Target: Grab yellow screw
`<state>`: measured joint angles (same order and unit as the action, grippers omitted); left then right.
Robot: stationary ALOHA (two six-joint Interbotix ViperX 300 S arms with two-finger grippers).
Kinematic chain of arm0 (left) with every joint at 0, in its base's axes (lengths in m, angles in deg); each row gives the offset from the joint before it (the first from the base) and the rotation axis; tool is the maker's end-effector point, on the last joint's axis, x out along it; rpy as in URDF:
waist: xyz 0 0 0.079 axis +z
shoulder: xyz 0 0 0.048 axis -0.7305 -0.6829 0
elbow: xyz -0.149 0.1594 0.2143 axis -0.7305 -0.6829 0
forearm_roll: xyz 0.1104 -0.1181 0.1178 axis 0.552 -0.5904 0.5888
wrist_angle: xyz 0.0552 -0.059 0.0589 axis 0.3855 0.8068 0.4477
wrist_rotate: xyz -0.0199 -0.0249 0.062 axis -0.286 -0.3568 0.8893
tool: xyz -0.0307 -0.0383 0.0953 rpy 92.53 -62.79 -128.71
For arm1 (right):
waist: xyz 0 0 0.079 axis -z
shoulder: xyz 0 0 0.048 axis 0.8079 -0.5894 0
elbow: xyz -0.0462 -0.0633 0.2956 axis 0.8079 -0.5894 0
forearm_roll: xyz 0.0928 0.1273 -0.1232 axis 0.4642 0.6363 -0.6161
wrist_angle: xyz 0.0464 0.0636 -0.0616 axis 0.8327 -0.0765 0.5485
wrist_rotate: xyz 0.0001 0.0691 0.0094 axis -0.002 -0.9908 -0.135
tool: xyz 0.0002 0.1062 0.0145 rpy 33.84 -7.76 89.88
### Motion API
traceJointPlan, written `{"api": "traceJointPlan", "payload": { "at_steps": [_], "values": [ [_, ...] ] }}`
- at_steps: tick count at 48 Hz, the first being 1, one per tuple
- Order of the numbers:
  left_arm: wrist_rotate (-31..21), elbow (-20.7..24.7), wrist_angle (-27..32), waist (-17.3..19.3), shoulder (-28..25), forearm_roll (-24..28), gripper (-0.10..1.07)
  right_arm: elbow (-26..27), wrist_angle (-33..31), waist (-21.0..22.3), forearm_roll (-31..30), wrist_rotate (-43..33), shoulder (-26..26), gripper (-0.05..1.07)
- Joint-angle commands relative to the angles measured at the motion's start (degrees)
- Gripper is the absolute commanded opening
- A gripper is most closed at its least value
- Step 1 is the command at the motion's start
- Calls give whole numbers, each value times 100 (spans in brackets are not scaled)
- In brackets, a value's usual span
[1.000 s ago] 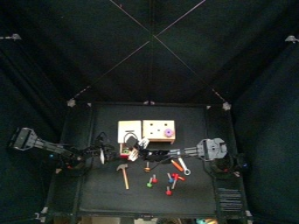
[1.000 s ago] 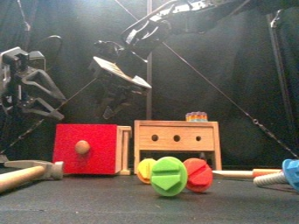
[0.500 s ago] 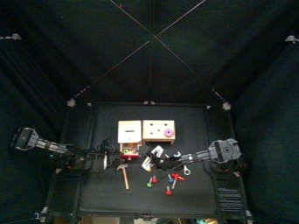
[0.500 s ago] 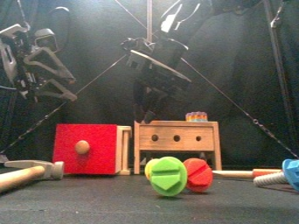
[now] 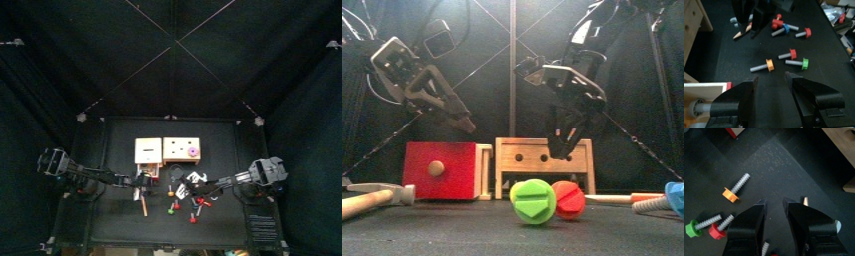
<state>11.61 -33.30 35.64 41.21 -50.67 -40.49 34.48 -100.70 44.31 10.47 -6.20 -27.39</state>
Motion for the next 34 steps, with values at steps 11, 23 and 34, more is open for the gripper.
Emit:
{"api": "traceJointPlan", "payload": {
  "at_steps": [11,23,34],
  "values": [
    [53,1187,1459,44,-712,-439,85,-747,105,53,-844,-1397,976,71],
    [563,1960,2408,79,-1336,694,85,-923,202,35,-1046,-1670,1037,71],
    [589,2285,2312,70,-1784,1564,85,-1090,202,18,-923,-1688,1037,71]
  ]
}}
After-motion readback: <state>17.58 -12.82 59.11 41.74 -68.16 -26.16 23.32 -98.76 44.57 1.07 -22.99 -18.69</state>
